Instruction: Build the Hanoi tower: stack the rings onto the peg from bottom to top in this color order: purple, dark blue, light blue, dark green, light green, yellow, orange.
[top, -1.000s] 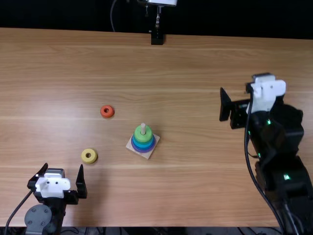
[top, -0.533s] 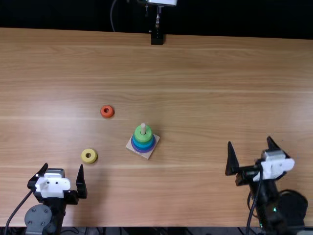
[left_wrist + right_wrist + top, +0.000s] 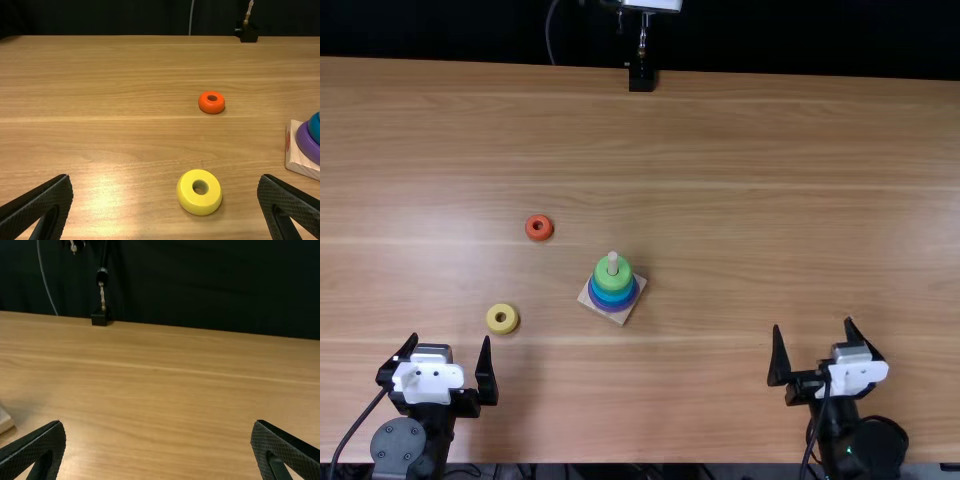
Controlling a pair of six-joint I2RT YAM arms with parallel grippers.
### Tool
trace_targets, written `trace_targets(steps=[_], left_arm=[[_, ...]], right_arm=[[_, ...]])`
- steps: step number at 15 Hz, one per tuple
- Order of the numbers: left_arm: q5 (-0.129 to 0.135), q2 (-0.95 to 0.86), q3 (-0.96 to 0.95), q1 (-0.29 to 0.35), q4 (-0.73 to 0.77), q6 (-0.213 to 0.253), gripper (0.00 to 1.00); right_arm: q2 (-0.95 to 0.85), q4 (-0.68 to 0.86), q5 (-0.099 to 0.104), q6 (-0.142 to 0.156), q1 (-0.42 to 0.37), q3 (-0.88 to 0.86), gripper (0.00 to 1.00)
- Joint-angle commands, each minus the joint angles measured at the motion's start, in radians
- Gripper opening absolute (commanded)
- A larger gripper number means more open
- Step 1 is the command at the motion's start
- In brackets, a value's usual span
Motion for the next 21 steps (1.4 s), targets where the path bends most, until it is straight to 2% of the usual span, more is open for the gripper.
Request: trace_targets(steps=[1,3,4,5,6,11,21], left_arm=[[0.009,-0.012,-0.106,0.011,-0.084,0.015,1.00],[0.009,-0.012,-0.106,0.011,-0.084,0.015,1.00],[0.009,-0.012,-0.106,0.011,-0.084,0.015,1.00],[0.009,-0.012,-0.106,0.011,-0.084,0.015,1.00],[0.009,-0.012,-0.106,0.011,-0.084,0.015,1.00],[0.009,-0.012,-0.106,0.011,-0.084,0.015,1.00],[0.009,-0.012,-0.106,0.011,-0.086,0.015,1.00]], right_arm=[[-0.046,0.003,-0.003,0.004,-0.010,-0.035,1.00],[-0.089,-0.008,0.008,0.007,-0.027,-0.074,1.00],[-0.095,-0.010,0.032,0.011,-0.029,-0.076,1.00],[-0.097,-0.025,0.071,0.011,-0.027,-0.074,1.00],[-0.105,-0.067,0.086,0.015,-0.029,-0.076,1.00],[-0.118,-0.181,0.091,0.013,-0.030,-0.076,1.00],[-0.118,-0.231,0.089,0.000,-0.030,-0.078,1.00]])
